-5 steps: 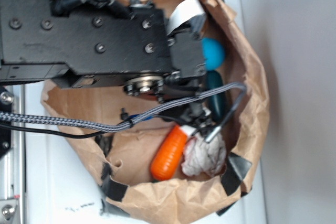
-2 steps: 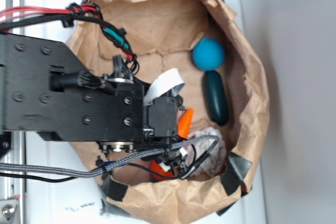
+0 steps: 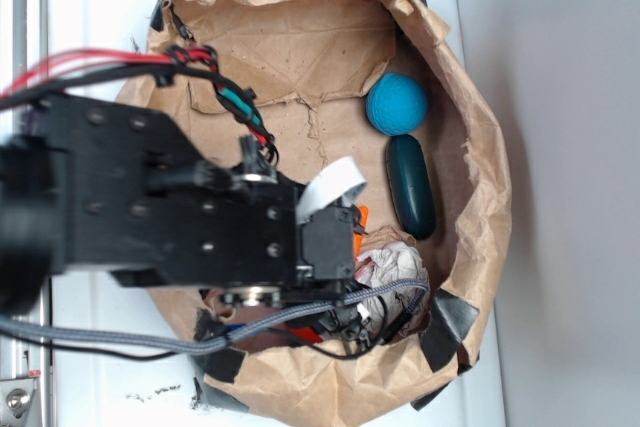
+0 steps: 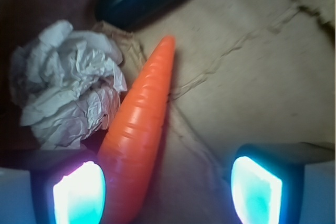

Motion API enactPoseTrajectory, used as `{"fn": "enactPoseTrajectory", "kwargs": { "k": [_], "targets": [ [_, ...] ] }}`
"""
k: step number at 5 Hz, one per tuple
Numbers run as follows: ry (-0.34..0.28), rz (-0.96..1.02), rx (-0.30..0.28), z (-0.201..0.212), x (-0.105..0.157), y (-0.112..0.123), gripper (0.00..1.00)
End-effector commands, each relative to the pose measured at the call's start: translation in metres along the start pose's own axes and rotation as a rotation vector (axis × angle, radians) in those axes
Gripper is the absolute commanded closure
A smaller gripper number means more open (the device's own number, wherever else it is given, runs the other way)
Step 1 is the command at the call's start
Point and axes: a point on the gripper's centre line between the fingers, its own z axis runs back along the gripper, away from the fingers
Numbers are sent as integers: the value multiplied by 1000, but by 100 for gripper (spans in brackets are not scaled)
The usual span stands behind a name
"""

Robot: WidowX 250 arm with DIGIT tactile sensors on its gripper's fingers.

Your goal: Grab the carrot.

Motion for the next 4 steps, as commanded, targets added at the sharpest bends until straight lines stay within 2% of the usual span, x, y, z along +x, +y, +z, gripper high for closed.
{"fn": "enactPoseTrajectory", "kwargs": {
  "k": [1, 2, 3, 4],
  "targets": [
    [27, 26, -28, -11, 10, -12, 0],
    [22, 47, -1, -15, 10, -9, 34],
    [14, 77, -17, 0, 13, -5, 100],
    [-19, 106, -65, 26, 18, 1, 100]
  ]
}}
